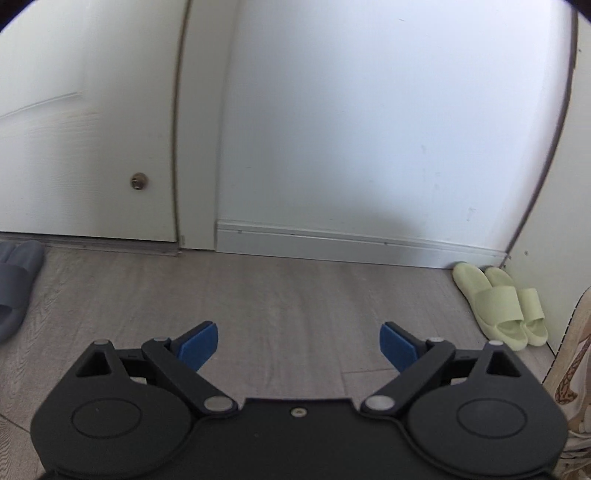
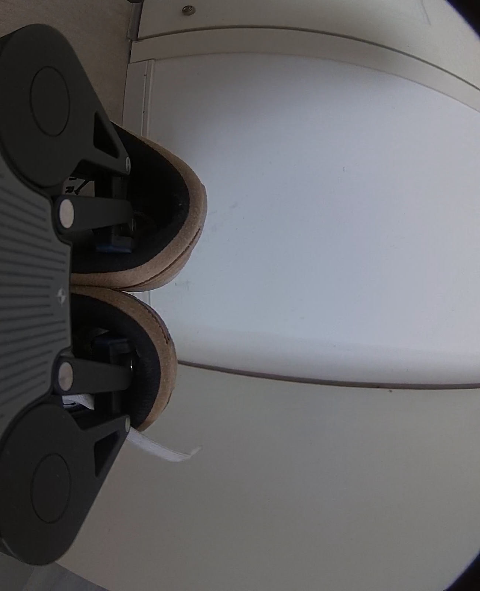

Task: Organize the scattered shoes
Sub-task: 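Move the held sneakers with the right gripper over the green slides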

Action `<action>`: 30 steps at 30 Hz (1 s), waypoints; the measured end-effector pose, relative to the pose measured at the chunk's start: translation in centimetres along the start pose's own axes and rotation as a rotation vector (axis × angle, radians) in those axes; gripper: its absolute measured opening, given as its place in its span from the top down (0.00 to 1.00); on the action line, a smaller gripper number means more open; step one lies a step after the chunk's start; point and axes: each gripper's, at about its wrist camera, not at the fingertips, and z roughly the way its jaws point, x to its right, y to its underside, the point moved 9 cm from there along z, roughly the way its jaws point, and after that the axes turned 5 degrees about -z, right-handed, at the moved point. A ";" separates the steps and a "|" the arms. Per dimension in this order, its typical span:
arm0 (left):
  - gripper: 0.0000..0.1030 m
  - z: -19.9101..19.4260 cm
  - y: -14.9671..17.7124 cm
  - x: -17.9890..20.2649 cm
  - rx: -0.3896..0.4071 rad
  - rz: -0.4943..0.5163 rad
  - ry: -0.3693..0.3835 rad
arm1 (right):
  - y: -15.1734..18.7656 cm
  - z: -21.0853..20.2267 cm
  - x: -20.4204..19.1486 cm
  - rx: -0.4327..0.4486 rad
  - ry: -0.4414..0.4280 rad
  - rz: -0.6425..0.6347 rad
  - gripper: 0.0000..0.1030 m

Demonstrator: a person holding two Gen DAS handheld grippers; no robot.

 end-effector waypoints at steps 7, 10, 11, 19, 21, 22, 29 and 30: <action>0.07 2.5 1.0 5.8 -0.046 0.084 0.038 | 3.8 3.8 6.7 -0.099 0.039 -0.051 0.62; 0.07 3.8 1.3 6.7 -0.069 0.096 0.037 | 5.0 5.7 7.7 -0.142 0.026 -0.088 0.62; 0.07 4.2 1.5 7.2 -0.079 0.098 0.040 | 5.3 6.3 7.6 -0.151 0.019 -0.092 0.61; 0.07 6.8 2.7 10.5 -0.124 0.135 0.056 | 5.4 11.6 11.6 -0.213 -0.081 -0.036 0.60; 0.07 7.2 3.0 11.3 -0.131 0.148 0.064 | 5.6 13.2 12.5 -0.234 -0.107 -0.025 0.60; 0.07 7.4 3.1 11.6 -0.131 0.155 0.066 | 5.6 14.0 12.9 -0.246 -0.119 -0.017 0.60; 0.07 8.0 3.7 12.3 -0.149 0.171 0.067 | 8.7 19.2 14.3 -0.340 -0.181 0.032 0.60; 0.07 8.2 3.9 12.2 -0.157 0.166 0.067 | 9.3 19.3 14.7 -0.357 -0.184 0.032 0.60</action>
